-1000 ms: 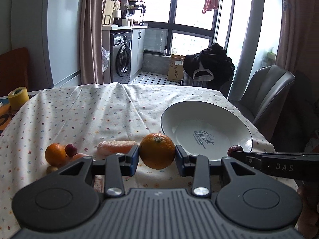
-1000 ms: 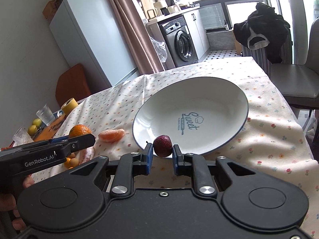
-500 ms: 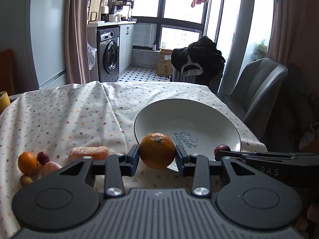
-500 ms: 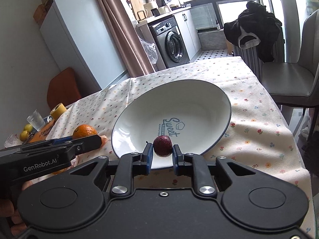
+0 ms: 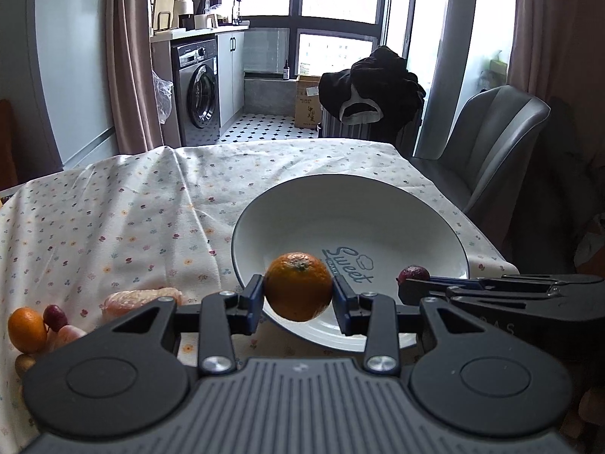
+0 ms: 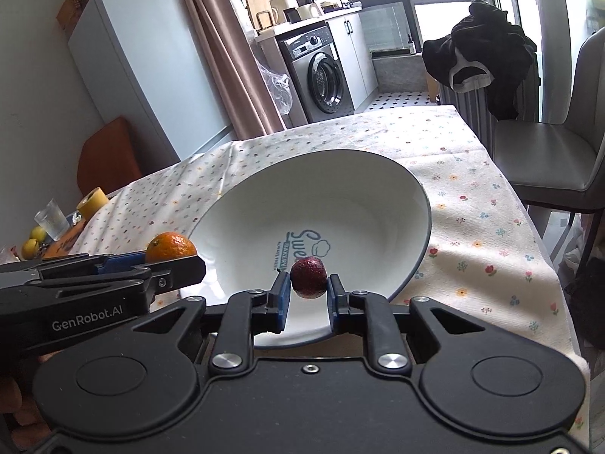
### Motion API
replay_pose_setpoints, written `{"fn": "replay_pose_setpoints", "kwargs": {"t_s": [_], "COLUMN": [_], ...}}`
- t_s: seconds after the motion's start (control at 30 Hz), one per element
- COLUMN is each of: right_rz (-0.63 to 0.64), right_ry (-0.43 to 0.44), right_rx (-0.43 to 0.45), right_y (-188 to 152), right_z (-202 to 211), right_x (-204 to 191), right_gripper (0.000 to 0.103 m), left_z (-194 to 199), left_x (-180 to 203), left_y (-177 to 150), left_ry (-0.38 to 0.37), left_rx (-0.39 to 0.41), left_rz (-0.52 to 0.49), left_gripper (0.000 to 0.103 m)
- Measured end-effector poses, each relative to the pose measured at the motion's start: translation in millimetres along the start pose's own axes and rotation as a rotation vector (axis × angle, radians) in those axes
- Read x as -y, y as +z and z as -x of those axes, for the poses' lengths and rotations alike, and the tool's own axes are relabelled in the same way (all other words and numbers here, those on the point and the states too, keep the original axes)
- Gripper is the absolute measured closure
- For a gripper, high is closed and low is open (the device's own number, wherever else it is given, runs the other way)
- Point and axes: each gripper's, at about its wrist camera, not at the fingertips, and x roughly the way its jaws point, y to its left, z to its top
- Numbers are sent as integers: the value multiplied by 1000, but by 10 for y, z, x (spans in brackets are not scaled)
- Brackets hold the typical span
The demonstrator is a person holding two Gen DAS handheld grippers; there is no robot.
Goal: Organize fruits
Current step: 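Carry the plum with the right tool while the left tool carries the orange to the white bowl, then open the right tool over the bowl while the left tool releases the orange into it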
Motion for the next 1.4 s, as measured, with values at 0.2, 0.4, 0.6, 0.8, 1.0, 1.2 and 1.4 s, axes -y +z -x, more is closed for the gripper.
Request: {"fn": "replay_pose_setpoints", "kwargs": {"t_s": [0.2,0.4,0.6,0.8,1.0,1.2,1.4], "right_rz": [17,31,24,3,-18,-30,-43], "right_ry": [-9,-12,-12,-16,-14,-16,-14], "right_rx": [-15,-28,-27,-25,-2,33,61], "right_y": [26,77,102,110,128,139,96], "right_z": [-114,-160,-104,25,166,277,382], "right_x": [30,40,59,86,87,29,-33], "right_gripper": [83,80,78,74,69,56,34], "left_z": [-130,-229,-299,-302,-166,91,386], "left_x": [33,47,51,5,-68,-226,-395], "left_y": [37,95,98,111,142,133,103], "left_ry": [-8,-13,-25,-32,-39,-37,-1], "left_rx": [-22,-32,-62,-90,-79,-58,-18], "left_rz": [-6,-6,10,41,52,77,90], "left_gripper": [66,66,66,66,63,62,40]}}
